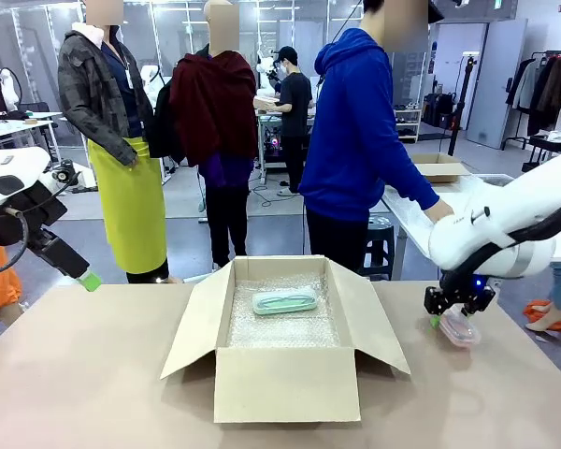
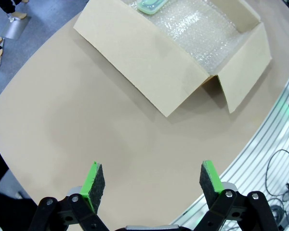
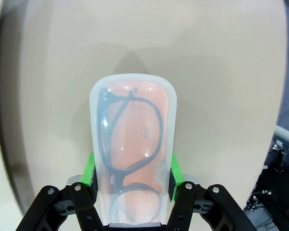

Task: Pack the glasses set securely to prepare it for shipping.
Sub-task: Put the Glasses case from the right side of the table into the Package Box.

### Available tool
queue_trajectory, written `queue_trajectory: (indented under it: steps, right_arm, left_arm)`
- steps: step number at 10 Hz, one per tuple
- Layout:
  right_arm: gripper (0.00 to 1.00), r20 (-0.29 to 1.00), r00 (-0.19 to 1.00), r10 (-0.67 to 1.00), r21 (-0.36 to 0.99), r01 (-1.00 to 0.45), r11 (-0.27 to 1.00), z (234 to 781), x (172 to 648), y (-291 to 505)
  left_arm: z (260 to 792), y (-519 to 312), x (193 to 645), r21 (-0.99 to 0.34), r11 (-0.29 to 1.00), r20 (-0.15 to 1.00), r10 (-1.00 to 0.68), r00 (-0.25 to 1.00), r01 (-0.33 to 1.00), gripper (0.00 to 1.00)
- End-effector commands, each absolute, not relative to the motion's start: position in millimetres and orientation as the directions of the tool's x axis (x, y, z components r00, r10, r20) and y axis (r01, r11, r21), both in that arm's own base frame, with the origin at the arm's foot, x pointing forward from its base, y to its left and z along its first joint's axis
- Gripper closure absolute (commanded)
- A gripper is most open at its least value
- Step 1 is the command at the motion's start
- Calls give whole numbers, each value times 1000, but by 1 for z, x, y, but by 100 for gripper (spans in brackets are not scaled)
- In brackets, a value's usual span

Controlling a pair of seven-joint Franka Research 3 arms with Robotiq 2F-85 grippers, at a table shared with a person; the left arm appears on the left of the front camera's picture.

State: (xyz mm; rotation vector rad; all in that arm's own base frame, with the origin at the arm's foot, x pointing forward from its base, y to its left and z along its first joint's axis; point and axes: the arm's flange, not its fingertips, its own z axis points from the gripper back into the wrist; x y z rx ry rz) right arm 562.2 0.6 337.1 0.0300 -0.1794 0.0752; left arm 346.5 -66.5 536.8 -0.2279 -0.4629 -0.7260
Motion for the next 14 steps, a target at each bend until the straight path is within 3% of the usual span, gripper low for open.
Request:
queue_trajectory:
  steps: [1,3,5,6,11,14]
  right_arm:
    - [60,136,971,197,61,-207,976,408,546,5]
    - [60,108,881,461,94,-471,877,476,518,35]
    - [60,112,693,713,-4,-717,697,533,500,88]
    - [60,109,640,761,-13,-764,645,543,501,112]
    - [60,68,320,945,-76,-943,325,510,502,313]
    - [60,104,197,975,-131,-969,210,474,505,370]
  left_arm:
    - [538,-65,347,-47,723,491,-584,646,689,0]
    - [538,-65,347,-47,723,491,-584,646,689,0]
    - [538,-65,347,-47,723,491,-584,646,689,0]
    - [538,-65,347,-47,723,491,-584,646,689,0]
    - [538,-65,347,-47,723,491,-584,646,689,0]
    - [538,-65,347,-47,723,491,-584,646,689,0]
